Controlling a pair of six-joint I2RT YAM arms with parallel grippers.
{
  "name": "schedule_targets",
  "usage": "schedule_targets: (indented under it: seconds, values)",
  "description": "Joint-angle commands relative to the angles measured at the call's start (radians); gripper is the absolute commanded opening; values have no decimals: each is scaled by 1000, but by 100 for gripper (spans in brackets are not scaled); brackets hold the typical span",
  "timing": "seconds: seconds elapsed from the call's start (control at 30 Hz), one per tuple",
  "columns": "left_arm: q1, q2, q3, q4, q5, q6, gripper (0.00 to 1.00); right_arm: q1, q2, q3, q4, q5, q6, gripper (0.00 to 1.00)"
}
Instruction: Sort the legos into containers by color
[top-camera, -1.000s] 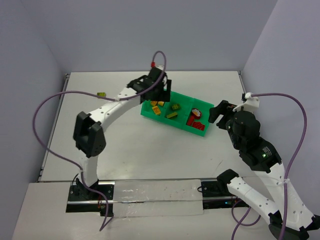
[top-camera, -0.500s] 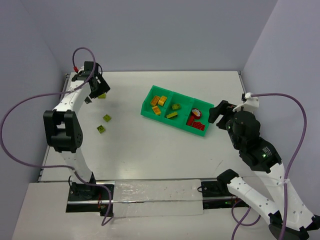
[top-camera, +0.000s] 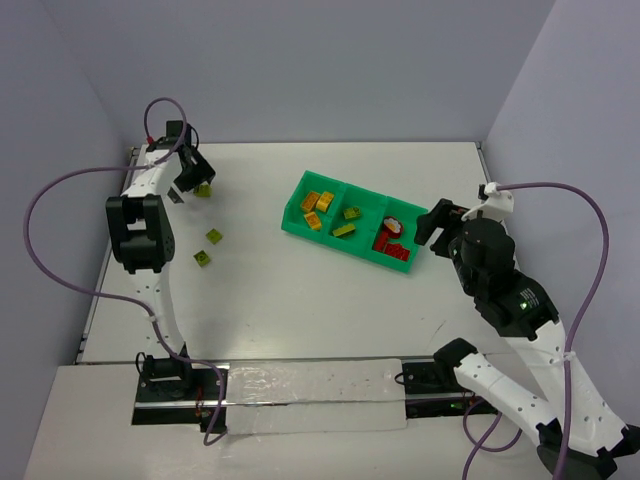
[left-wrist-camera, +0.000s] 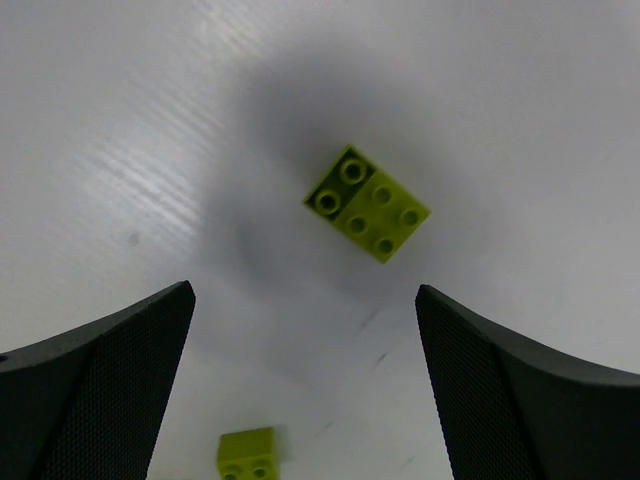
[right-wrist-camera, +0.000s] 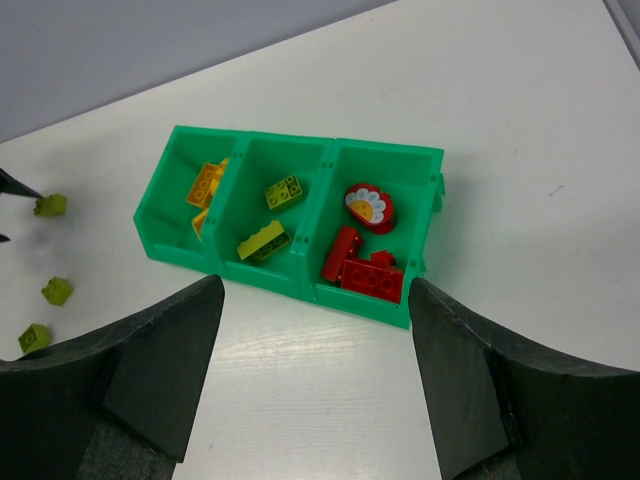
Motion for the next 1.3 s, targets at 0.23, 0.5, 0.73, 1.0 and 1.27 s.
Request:
schedule_targets:
  seconds: [0.23, 0.5, 0.73, 1.0, 1.27]
  values:
    - [32, 102, 124, -9, 113, -281, 99, -4, 41, 30, 37, 34, -35, 82]
    - [32, 119, 121, -12, 85, -439, 91, -4, 59, 21, 51, 32, -46, 82]
    - [31, 152, 144, -30, 15, -534, 85, -4, 70, 18, 57, 30, -49, 82]
    - [20, 236, 255, -64, 5, -561, 83, -3, 80, 17, 61, 26, -49, 82]
    - [19, 218, 202, -66, 14, -552, 65, -4, 88, 18, 67, 16, -47, 82]
